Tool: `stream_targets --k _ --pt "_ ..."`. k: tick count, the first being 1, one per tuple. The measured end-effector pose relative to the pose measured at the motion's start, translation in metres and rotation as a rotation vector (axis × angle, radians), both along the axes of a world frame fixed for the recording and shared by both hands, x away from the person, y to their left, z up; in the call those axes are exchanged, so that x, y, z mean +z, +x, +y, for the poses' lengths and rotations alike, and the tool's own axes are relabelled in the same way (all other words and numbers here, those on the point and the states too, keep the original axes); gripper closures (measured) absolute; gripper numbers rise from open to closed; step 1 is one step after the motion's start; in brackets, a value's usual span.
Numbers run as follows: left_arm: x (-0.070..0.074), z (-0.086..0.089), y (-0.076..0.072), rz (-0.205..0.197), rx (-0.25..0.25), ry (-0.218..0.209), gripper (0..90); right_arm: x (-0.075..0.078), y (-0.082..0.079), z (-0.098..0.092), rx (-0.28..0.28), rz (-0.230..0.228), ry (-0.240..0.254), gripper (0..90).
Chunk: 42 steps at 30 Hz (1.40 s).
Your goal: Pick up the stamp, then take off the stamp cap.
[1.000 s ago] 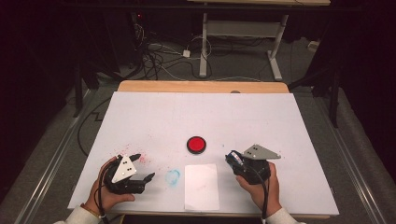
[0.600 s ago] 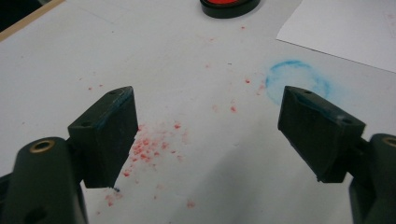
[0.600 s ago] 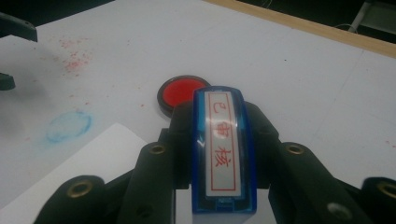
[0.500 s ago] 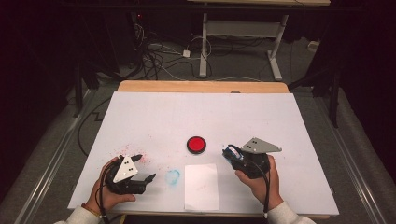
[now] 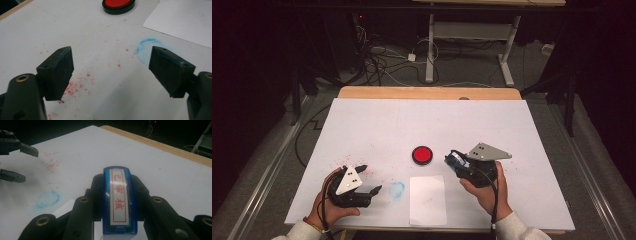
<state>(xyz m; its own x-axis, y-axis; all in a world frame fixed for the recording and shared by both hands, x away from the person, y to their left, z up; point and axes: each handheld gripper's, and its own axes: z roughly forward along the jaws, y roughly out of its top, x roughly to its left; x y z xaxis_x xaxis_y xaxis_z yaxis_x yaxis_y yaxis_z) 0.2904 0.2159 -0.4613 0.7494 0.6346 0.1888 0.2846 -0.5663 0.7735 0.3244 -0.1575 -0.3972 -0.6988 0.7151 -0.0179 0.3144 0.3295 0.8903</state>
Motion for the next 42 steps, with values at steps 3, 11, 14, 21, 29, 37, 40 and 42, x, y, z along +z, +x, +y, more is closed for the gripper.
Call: stream_targets --k 3,11,14,21,29,37,40,42 --pt "-0.001 -0.003 0.001 -0.005 -0.009 0.003 19.3 0.001 0.001 0.003 0.005 -0.002 0.002 69.9" --pt "0.0 -0.007 0.002 -0.036 0.011 -0.007 19.3 0.001 0.003 0.015 0.019 -0.003 0.008 69.9" --pt "0.0 -0.014 0.004 -0.056 0.018 0.001 19.3 0.0 0.004 0.02 0.016 -0.008 0.018 69.8" --pt "-0.001 -0.036 0.009 -0.087 0.015 0.035 19.3 -0.003 0.01 0.032 0.011 0.02 0.045 69.9" --pt "-0.001 -0.062 0.013 -0.095 -0.035 0.016 19.3 -0.006 0.013 0.051 0.034 0.036 0.077 69.9" --pt "0.005 -0.086 0.016 -0.139 -0.046 -0.015 19.3 -0.002 0.011 0.066 0.067 0.043 0.115 69.8" --pt "0.007 -0.091 0.018 -0.129 -0.035 -0.051 19.3 -0.002 0.01 0.072 0.07 0.047 0.137 69.9" --pt "0.008 -0.095 0.019 -0.135 -0.028 -0.062 19.3 -0.003 0.008 0.075 0.072 0.052 0.147 69.8"
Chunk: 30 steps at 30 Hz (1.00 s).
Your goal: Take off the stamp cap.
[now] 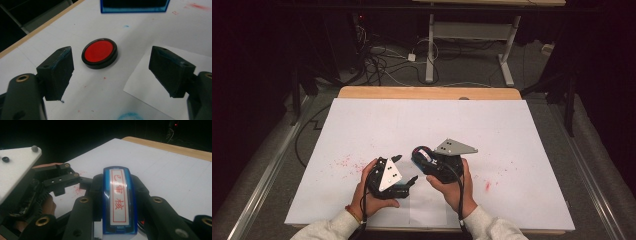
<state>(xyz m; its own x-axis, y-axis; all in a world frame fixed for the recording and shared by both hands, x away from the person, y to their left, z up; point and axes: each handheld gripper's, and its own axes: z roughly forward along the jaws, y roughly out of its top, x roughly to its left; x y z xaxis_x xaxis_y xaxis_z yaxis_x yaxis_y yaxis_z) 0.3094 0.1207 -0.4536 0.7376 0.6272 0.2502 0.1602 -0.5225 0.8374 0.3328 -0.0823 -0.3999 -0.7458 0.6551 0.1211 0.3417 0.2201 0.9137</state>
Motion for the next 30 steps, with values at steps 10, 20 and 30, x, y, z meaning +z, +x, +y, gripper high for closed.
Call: stream_targets --k 10,20,30 --pt "0.001 -0.016 0.004 0.014 0.013 -0.039 24.4 -0.007 -0.003 0.002 0.002 0.035 0.035 69.7" --pt "0.003 -0.02 0.004 0.007 -0.013 -0.04 32.7 -0.006 -0.003 0.0 -0.004 0.033 0.033 69.8" --pt "0.006 -0.022 0.0 -0.023 -0.018 -0.043 29.2 -0.01 -0.002 0.0 -0.014 0.04 0.032 69.7"
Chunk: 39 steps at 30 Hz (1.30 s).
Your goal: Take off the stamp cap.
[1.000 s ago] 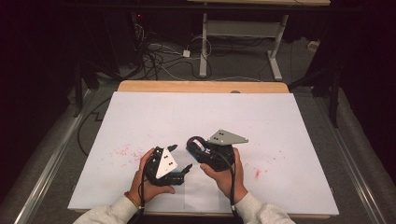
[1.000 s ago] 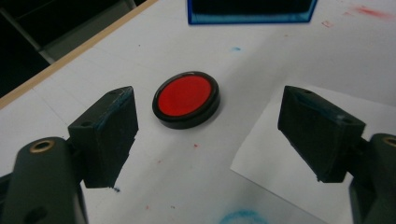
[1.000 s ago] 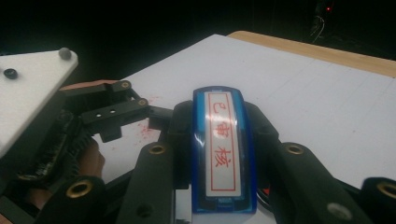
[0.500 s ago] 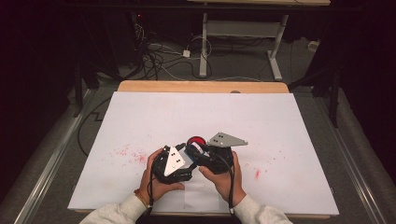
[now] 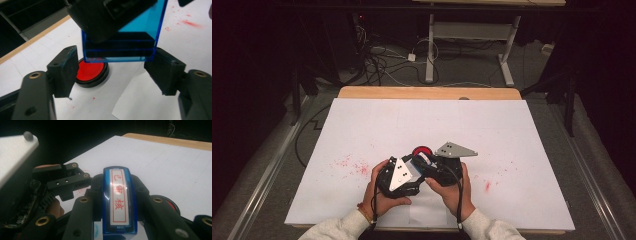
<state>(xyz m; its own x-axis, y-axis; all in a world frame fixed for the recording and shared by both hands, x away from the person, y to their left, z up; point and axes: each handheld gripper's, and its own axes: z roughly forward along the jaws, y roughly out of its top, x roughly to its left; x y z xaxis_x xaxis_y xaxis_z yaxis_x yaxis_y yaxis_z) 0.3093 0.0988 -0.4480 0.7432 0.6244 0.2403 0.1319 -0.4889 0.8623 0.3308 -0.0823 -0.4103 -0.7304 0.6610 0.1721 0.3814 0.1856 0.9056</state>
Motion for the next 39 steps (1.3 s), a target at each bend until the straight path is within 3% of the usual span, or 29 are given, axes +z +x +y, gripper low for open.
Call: stream_targets --k 6,17,28,35,37,39 --pt "0.0 -0.0016 -0.0011 0.002 -0.017 0.015 37.1 -0.0024 -0.0004 0.0019 0.003 0.001 -0.01 69.8" --pt "-0.0011 -0.0032 -0.0011 0.011 -0.019 0.056 38.0 -0.0043 0.0002 0.0016 0.005 0.008 -0.012 69.7" --pt "0.002 -0.0026 -0.0037 -0.019 -0.022 0.117 38.9 -0.0042 -0.0011 0.001 0.021 0.005 -0.014 69.6" --pt "0.0033 -0.0006 -0.0032 -0.014 -0.031 0.097 39.1 -0.0038 -0.0027 -0.0012 0.021 -0.008 0.007 69.7" --pt "0.003 -0.0005 -0.0021 -0.006 -0.036 0.095 39.1 -0.0035 -0.0034 -0.0013 0.016 -0.009 0.013 69.7" --pt "0.0003 0.0007 0.0009 0.026 -0.02 0.097 39.2 -0.0039 -0.0041 -0.0017 0.012 -0.012 0.01 70.0"
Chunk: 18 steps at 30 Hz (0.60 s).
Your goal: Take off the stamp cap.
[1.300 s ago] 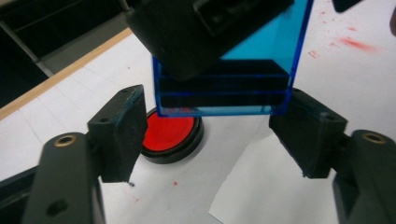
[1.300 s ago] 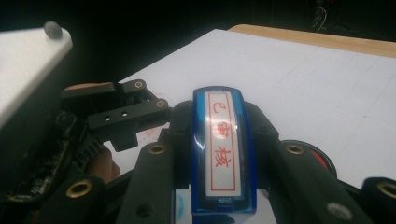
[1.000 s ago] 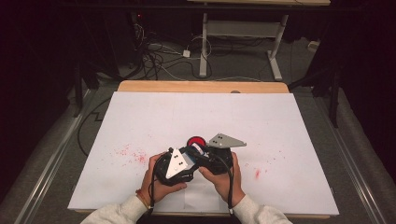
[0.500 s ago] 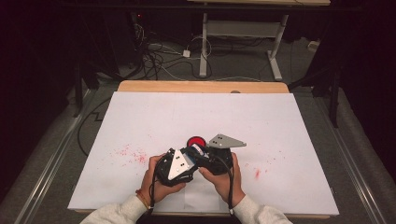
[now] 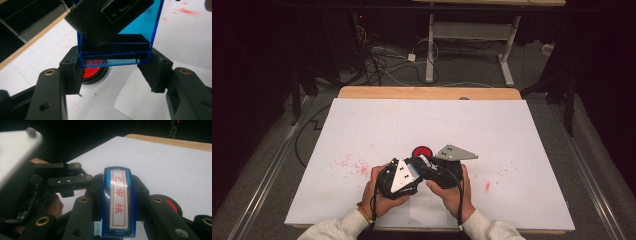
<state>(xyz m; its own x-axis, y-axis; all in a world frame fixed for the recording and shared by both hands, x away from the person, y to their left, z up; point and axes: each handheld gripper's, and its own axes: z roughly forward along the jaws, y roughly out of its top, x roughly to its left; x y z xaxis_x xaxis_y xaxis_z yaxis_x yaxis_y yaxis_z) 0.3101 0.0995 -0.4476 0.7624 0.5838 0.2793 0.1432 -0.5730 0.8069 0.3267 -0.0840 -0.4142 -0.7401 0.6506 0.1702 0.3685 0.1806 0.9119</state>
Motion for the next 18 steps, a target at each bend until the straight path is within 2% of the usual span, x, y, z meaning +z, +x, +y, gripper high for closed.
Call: stream_targets --k 3,6,8,12,15,18 --pt "-0.002 0.009 0.006 0.003 0.023 -0.013 39.3 0.008 -0.003 -0.005 0.004 -0.041 -0.007 70.1" --pt "0.003 0.008 0.003 -0.019 0.006 -0.002 39.2 0.012 0.0 -0.013 0.001 -0.039 0.0 70.0" --pt "0.002 0.008 0.002 -0.025 -0.007 0.023 39.2 0.012 0.001 -0.016 0.0 -0.035 -0.004 70.0" --pt "-0.001 0.013 0.002 -0.006 -0.023 0.031 39.1 0.013 0.001 -0.02 -0.003 -0.051 -0.043 69.9" --pt "-0.001 0.018 0.001 -0.01 -0.028 0.051 39.1 0.013 0.002 -0.023 -0.004 -0.065 -0.066 69.9" --pt "0.0 0.028 0.001 -0.006 -0.022 0.05 39.1 0.013 0.003 -0.027 0.002 -0.07 -0.089 69.9"
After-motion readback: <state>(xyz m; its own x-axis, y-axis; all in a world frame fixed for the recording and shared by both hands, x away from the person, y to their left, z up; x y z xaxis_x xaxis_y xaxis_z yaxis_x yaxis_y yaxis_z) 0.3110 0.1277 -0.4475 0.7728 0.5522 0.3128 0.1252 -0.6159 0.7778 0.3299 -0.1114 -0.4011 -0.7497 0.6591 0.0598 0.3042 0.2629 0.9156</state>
